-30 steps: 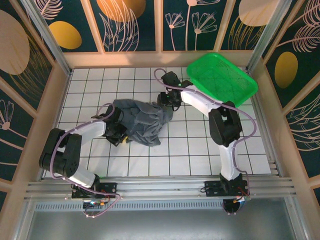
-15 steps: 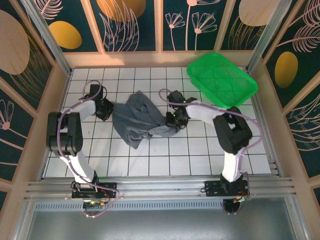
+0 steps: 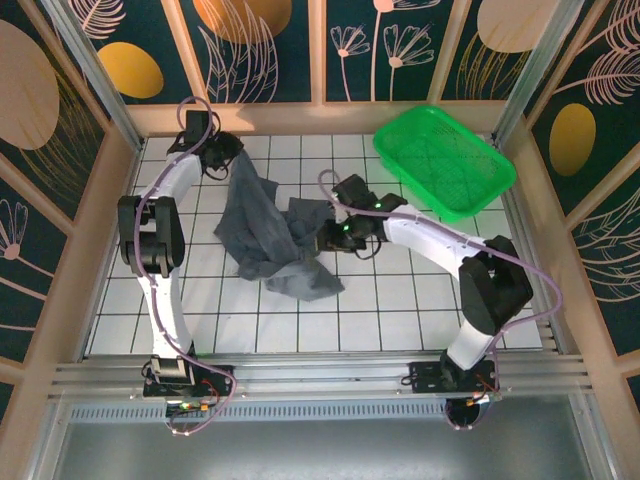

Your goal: Fold and stack the t-shirts

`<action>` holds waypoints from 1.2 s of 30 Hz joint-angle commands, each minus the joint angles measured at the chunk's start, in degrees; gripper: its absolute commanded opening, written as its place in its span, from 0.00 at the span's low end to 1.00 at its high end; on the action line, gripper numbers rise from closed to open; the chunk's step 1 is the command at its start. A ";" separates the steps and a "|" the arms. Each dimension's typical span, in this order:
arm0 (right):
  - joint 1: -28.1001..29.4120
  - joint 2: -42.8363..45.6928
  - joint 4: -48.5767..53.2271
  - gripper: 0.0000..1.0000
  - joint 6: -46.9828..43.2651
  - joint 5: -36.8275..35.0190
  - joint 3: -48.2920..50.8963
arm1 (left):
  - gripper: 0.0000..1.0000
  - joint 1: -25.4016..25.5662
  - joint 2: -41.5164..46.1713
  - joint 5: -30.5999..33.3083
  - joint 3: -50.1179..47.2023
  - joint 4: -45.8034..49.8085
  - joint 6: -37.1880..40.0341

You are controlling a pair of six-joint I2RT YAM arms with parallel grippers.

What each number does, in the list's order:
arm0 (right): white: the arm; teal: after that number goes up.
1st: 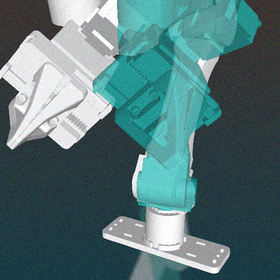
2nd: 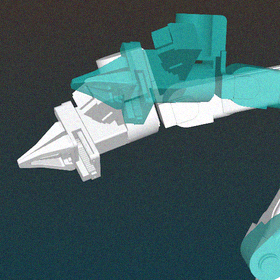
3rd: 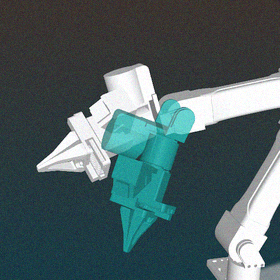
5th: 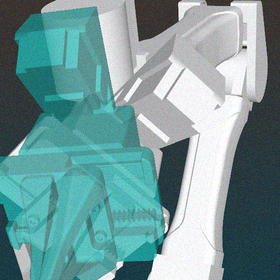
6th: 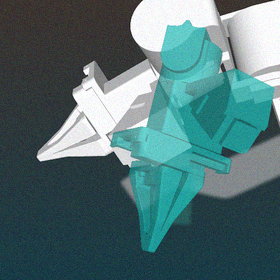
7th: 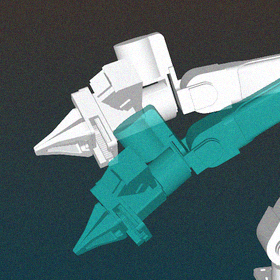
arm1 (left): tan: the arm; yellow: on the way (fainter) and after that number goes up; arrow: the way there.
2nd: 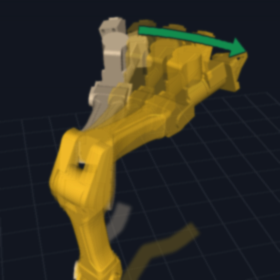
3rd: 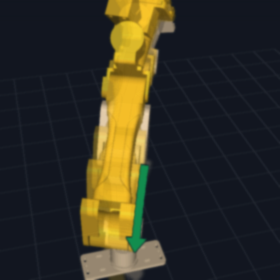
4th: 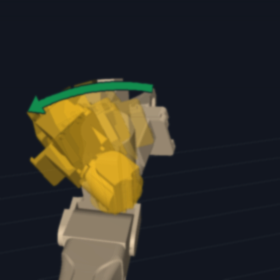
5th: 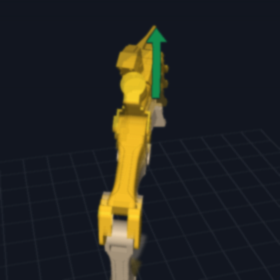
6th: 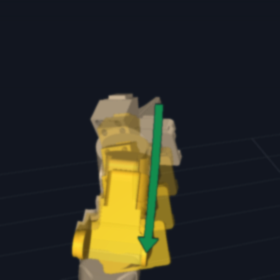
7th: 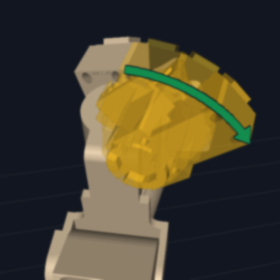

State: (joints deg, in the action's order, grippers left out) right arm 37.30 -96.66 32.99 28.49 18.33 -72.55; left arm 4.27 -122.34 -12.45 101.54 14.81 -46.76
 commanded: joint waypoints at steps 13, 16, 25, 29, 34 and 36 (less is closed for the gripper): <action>-3.06 -9.42 1.90 0.43 -0.50 -3.85 -8.86 | 0.53 5.70 43.48 -5.00 -55.93 10.38 -17.92; -3.09 -10.11 1.92 0.43 -1.14 -3.27 -9.66 | 0.63 8.67 53.10 -8.00 -63.33 9.10 -31.05; -3.09 -8.82 0.62 0.43 -0.42 -2.77 -8.09 | 0.71 14.77 63.86 -12.62 -75.51 -0.57 -56.90; -3.07 -7.72 0.03 0.43 0.25 -2.85 -6.85 | 0.66 17.33 59.49 -13.56 -74.63 -3.19 -56.95; -3.10 -6.61 0.04 0.43 0.43 -3.43 -5.99 | 0.59 19.61 55.68 -12.80 -74.17 -8.09 -58.83; -3.11 -6.22 -0.11 0.43 0.51 -3.54 -5.50 | 0.53 20.05 54.25 -12.60 -73.11 -9.71 -59.14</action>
State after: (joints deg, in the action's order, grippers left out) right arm 33.85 -106.21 33.17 28.64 15.03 -79.35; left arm 23.40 -65.73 -24.91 26.87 10.76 -103.22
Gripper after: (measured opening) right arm 0.431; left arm 0.595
